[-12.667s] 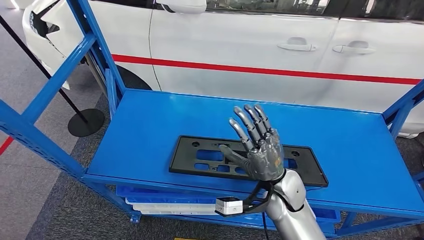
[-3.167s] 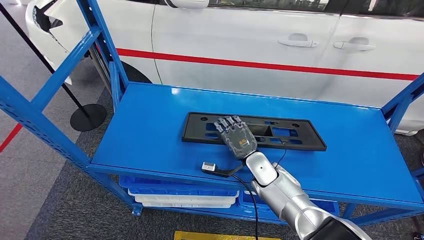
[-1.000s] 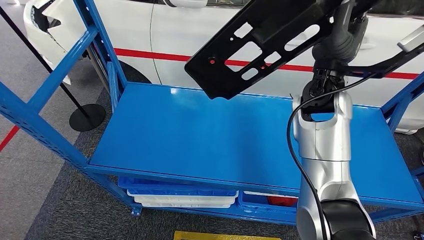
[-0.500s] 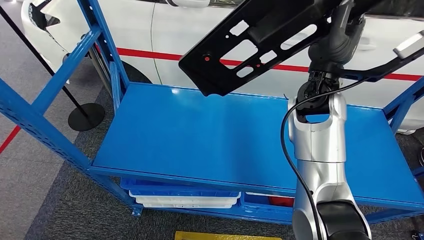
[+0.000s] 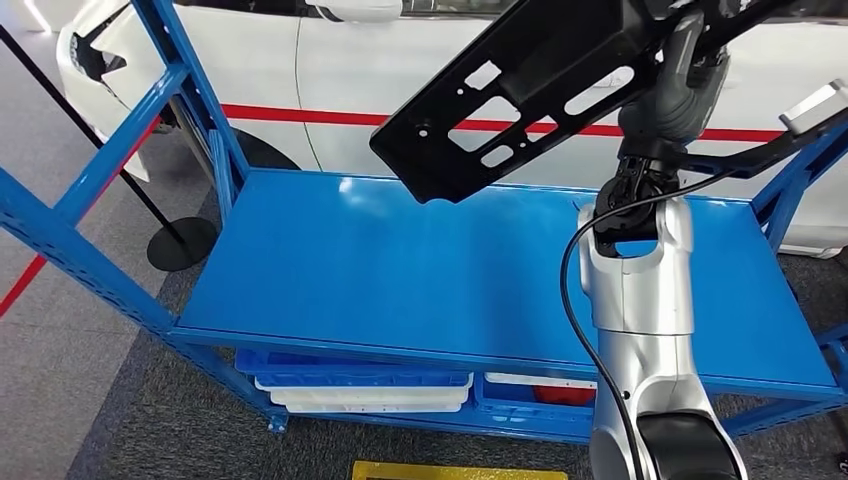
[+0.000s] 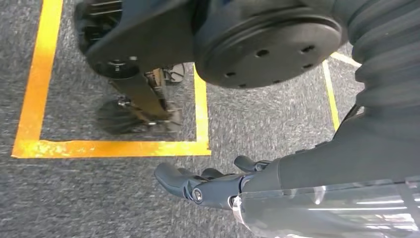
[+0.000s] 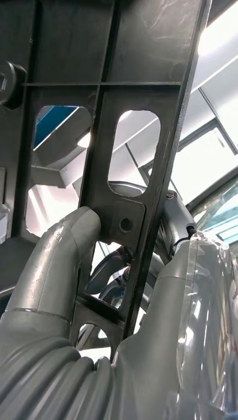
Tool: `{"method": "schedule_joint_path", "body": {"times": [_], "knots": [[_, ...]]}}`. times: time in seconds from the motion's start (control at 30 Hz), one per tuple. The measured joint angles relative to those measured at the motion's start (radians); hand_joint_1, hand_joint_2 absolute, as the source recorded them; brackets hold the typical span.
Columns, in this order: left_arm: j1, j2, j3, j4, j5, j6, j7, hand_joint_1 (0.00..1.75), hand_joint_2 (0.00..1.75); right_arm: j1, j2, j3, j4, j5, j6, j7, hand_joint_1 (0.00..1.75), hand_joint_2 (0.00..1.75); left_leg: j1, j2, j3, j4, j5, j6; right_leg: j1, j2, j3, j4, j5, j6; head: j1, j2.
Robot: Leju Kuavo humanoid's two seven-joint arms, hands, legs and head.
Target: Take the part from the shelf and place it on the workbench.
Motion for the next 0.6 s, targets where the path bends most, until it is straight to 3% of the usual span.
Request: {"method": "schedule_joint_path", "body": {"times": [0.07,0.1,0.13,0.2,0.27,0.3,0.4,0.43,0.5,0.57,0.6], "knots": [[-0.001,0.0,0.0,0.0,-0.002,0.0,0.002,0.0,1.75,0.001,0.0,0.001,-0.001,0.005,-0.003,0.0,1.75,1.75,0.005,0.001,-0.029,0.121,-0.071,-0.009,0.0,-0.001,-0.018,0.001,0.014,-0.001,0.0,0.0],[-0.001,0.0,0.0,0.0,-0.003,0.0,0.002,0.0,1.75,0.002,0.0,0.001,-0.001,0.007,-0.005,0.0,1.75,1.75,0.008,0.001,-0.027,0.151,-0.08,-0.012,0.0,-0.001,-0.028,0.002,0.02,0.0,0.0,0.0],[-0.002,0.0,0.0,0.0,-0.004,0.0,0.003,0.0,1.75,0.002,0.0,0.001,-0.002,0.01,-0.008,0.0,1.75,1.75,0.011,0.001,-0.008,0.145,-0.071,-0.016,-0.001,-0.001,-0.037,0.004,0.027,0.003,0.0,0.0],[-0.003,0.0,-0.001,0.0,-0.007,0.001,0.005,0.0,1.75,0.002,0.0,0.001,-0.005,0.016,-0.014,0.0,1.75,1.75,0.016,0.001,0.076,0.037,-0.03,-0.021,-0.005,-0.001,-0.054,0.01,0.037,0.011,0.0,0.0],[-0.006,0.0,-0.002,0.0,-0.01,0.003,0.007,0.0,1.75,0.0,-0.001,0.002,-0.014,0.022,-0.018,0.0,1.75,1.75,0.015,-0.001,0.151,-0.079,-0.015,-0.017,-0.005,-0.001,-0.067,0.017,0.046,0.023,0.0,0.0],[-0.007,0.0,-0.003,0.0,-0.011,0.003,0.008,0.0,1.75,-0.001,-0.001,0.002,-0.018,0.024,-0.02,0.0,1.75,1.75,0.013,-0.002,0.167,-0.108,-0.017,-0.013,-0.004,-0.001,-0.07,0.019,0.051,0.029,0.0,0.0],[-0.008,0.0,-0.003,0.0,-0.012,0.003,0.01,0.0,1.75,-0.002,-0.003,0.005,-0.02,0.025,-0.023,0.0,1.75,1.75,0.009,-0.001,0.157,-0.117,-0.004,0.013,-0.005,0.001,-0.077,0.019,0.06,0.049,0.0,0.0],[-0.008,0.0,-0.003,0.0,-0.013,0.004,0.011,0.0,1.75,-0.003,-0.004,0.006,-0.02,0.025,-0.024,0.0,1.75,1.75,0.009,0.0,0.15,-0.119,0.004,0.024,-0.006,0.001,-0.086,0.035,0.041,0.052,0.0,0.0],[-0.009,0.0,-0.003,0.0,-0.013,0.004,0.011,0.0,1.75,-0.003,-0.007,0.006,-0.021,0.025,-0.026,0.0,1.75,1.75,0.008,0.004,0.133,-0.122,0.023,0.043,-0.007,0.002,-0.12,0.127,-0.041,0.054,0.0,0.0],[-0.01,0.0,-0.004,0.0,-0.013,0.004,0.011,0.0,1.75,-0.002,-0.009,0.006,-0.021,0.025,-0.027,0.0,1.75,1.75,0.001,0.005,0.11,-0.121,0.04,0.051,-0.004,0.003,-0.157,0.258,-0.117,0.053,0.0,0.0],[-0.009,0.0,-0.004,0.0,-0.013,0.004,0.012,0.0,1.75,-0.002,-0.01,0.006,-0.021,0.025,-0.028,0.0,1.75,1.75,-0.003,0.005,0.099,-0.121,0.049,0.053,-0.002,0.003,-0.161,0.299,-0.128,0.051,0.0,0.0]]}}
